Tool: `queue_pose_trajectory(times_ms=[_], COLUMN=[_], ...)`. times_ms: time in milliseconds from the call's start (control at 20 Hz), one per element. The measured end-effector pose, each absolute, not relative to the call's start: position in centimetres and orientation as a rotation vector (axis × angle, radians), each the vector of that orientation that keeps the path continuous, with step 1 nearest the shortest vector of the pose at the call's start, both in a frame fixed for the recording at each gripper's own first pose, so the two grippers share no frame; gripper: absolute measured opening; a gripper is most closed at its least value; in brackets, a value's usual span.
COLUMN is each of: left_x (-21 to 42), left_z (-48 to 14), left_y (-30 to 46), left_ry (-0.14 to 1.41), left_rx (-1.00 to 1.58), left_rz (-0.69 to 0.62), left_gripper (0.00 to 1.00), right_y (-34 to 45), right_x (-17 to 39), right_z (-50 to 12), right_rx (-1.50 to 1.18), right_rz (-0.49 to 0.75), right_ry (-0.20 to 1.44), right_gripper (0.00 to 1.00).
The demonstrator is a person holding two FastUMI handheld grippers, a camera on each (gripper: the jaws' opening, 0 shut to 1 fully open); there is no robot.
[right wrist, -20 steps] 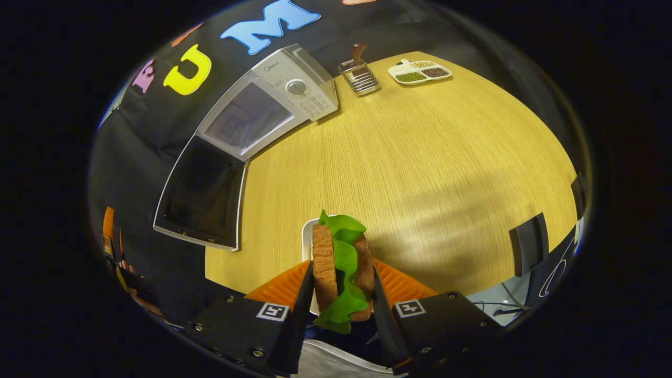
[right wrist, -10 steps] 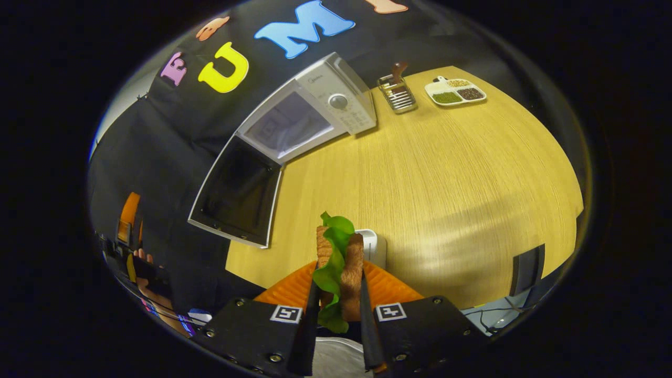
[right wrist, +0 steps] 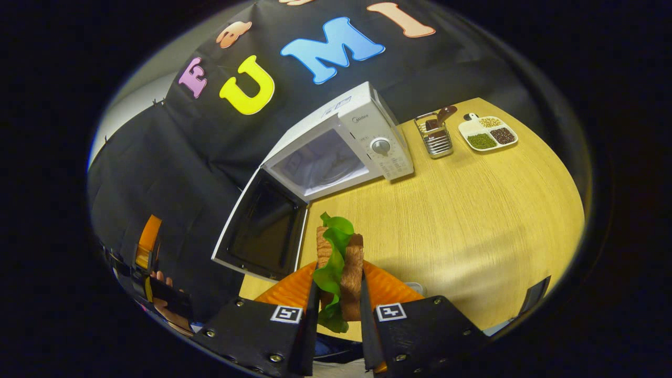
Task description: Open the microwave oven with the left hand, put the food in, and close the microwave oven.
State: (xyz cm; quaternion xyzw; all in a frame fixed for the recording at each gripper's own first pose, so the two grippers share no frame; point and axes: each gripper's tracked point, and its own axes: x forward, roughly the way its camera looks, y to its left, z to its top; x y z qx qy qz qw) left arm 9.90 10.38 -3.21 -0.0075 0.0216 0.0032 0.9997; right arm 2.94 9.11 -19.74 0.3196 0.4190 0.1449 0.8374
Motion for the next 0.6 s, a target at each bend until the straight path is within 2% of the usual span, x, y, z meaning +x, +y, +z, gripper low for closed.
queue_pose_trajectory(times_ms=[350,600], left_x=[14.0,14.4], left_z=[-4.9,-5.9], left_y=[16.8,21.8], left_ry=[0.054,0.073], left_rx=[-0.028,-0.031], left_rz=[0.029,0.081], left_gripper=[0.93,0.93], right_y=[14.4,17.2], right_x=[10.2,16.1], right_z=[-19.0,-18.7], right_rx=[0.688,0.72], right_rz=[0.244,0.207], right_ry=[0.764,0.666], right_gripper=[0.37,0.36])
